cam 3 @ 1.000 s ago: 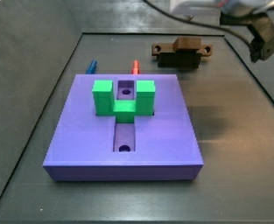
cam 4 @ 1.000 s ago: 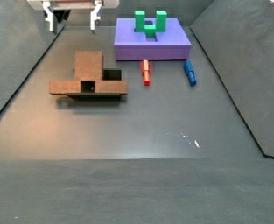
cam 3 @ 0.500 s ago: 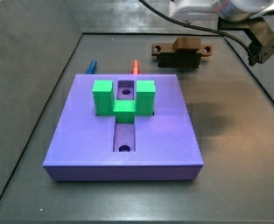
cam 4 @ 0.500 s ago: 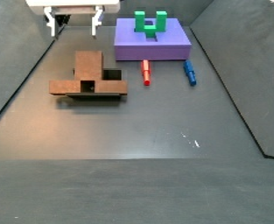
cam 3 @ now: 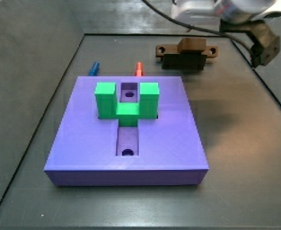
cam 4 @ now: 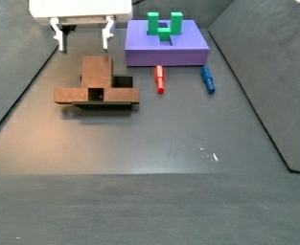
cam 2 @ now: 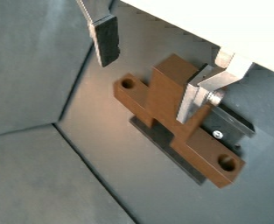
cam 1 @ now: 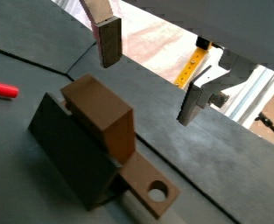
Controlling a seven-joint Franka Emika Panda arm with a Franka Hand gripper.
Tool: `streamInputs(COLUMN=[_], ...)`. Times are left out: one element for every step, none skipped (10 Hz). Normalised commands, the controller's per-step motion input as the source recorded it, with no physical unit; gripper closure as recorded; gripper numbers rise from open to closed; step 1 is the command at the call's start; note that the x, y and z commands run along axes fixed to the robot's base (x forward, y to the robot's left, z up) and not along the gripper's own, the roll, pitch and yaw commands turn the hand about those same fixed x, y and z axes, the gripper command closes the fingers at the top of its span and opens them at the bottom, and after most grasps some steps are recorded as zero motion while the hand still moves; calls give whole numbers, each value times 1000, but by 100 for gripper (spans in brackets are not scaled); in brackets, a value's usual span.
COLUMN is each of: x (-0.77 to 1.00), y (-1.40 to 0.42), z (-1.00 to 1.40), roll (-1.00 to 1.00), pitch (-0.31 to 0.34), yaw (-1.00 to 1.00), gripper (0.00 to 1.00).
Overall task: Pick up the brown object. Move up. Place the brown object on the fixture. Regrasp the brown object. Move to above the board. Insert the brown object.
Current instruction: Regrasp the brown object.
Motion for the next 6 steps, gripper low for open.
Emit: streamInputs(x=[-271,-214,-154,0,0,0], y=[29,0,0,0,0,0], z=[-103,-114,-103,-140,-140,-149], roll=[-17,-37,-29,-3,-46,-51], pitch=[-40,-143,-114,-71,-3,-23], yaw=[-20,-9,-3,0,0,0], gripper=[0,0,0,0,0,0])
